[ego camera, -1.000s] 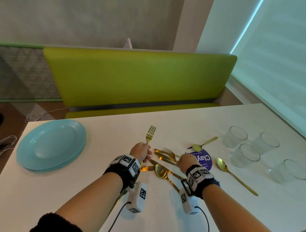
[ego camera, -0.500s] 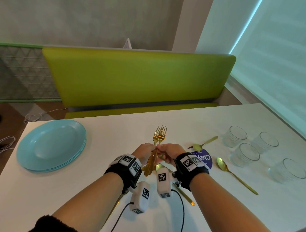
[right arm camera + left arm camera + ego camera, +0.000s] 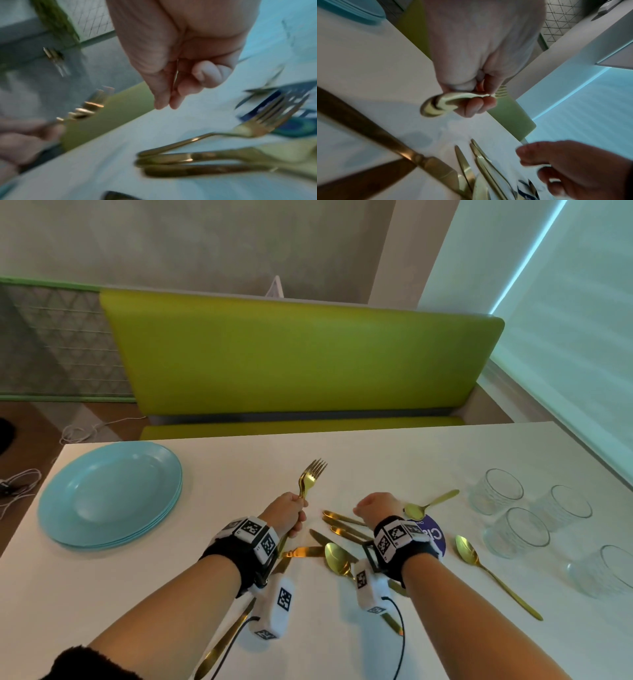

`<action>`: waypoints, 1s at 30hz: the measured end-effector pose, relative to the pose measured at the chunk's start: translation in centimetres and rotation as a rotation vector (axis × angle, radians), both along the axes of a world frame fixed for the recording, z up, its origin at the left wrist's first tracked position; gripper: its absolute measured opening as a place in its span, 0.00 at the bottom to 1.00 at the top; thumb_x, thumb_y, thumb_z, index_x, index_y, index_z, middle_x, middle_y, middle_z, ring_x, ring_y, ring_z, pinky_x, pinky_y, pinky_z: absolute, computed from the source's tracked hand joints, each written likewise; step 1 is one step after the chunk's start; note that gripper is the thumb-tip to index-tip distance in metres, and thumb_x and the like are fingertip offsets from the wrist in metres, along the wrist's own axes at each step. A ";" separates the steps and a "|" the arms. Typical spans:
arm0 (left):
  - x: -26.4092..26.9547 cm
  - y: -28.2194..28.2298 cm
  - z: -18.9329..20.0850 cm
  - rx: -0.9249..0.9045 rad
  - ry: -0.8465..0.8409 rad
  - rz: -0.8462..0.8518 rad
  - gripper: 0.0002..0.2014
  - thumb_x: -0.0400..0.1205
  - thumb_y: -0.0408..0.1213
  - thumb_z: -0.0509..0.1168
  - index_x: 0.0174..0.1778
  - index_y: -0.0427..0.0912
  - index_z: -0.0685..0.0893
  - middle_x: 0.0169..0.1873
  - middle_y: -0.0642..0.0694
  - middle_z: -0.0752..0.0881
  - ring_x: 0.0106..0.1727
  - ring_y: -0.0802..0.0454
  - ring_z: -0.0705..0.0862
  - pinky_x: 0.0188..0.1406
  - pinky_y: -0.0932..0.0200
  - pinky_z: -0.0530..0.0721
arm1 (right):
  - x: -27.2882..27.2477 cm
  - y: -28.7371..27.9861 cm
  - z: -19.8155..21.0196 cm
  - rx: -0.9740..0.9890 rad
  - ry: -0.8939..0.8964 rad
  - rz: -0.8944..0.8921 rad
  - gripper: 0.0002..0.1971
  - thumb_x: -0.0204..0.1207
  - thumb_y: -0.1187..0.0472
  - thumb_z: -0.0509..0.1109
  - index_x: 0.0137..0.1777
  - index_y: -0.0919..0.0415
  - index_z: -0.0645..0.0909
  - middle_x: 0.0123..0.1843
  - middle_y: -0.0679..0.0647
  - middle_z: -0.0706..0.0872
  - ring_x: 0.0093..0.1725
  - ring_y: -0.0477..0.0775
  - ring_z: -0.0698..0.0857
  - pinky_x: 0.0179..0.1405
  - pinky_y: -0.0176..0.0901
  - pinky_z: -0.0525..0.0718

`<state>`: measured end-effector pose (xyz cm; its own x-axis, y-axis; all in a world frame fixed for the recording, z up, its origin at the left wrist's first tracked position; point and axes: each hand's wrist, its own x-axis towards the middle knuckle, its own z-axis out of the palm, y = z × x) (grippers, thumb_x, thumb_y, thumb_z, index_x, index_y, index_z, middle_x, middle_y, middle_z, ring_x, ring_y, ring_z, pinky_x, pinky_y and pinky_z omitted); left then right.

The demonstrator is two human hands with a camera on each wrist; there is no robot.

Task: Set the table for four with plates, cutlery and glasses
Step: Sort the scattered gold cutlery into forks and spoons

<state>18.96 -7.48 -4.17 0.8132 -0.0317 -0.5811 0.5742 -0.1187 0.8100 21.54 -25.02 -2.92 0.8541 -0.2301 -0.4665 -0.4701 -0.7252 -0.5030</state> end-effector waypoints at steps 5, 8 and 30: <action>0.4 1.6 -0.4 0.027 0.001 0.009 0.08 0.88 0.33 0.49 0.51 0.37 0.73 0.31 0.45 0.75 0.27 0.54 0.71 0.22 0.63 0.68 | 0.4 -1.9 -2.3 -0.477 0.089 0.248 0.15 0.84 0.59 0.58 0.66 0.58 0.80 0.62 0.52 0.85 0.60 0.51 0.85 0.50 0.38 0.83; 0.3 1.9 -0.7 0.047 -0.006 0.033 0.08 0.88 0.34 0.51 0.53 0.36 0.74 0.33 0.45 0.76 0.28 0.54 0.73 0.25 0.63 0.70 | 1.0 -2.0 -4.2 -0.621 0.176 0.410 0.14 0.83 0.62 0.58 0.61 0.59 0.83 0.53 0.52 0.86 0.52 0.52 0.85 0.45 0.37 0.81; -1.7 5.1 1.7 0.148 -0.114 0.052 0.09 0.84 0.28 0.50 0.50 0.37 0.76 0.34 0.46 0.80 0.31 0.53 0.77 0.31 0.62 0.75 | -3.2 7.2 4.6 -0.663 -0.397 0.944 0.11 0.81 0.66 0.60 0.58 0.60 0.82 0.58 0.57 0.79 0.59 0.57 0.75 0.45 0.43 0.77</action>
<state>17.28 -2.41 -2.50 0.8722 0.0910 -0.4806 0.4885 -0.2138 0.8460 18.39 -17.79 1.67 0.8707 0.4639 -0.1630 0.4829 -0.8692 0.1058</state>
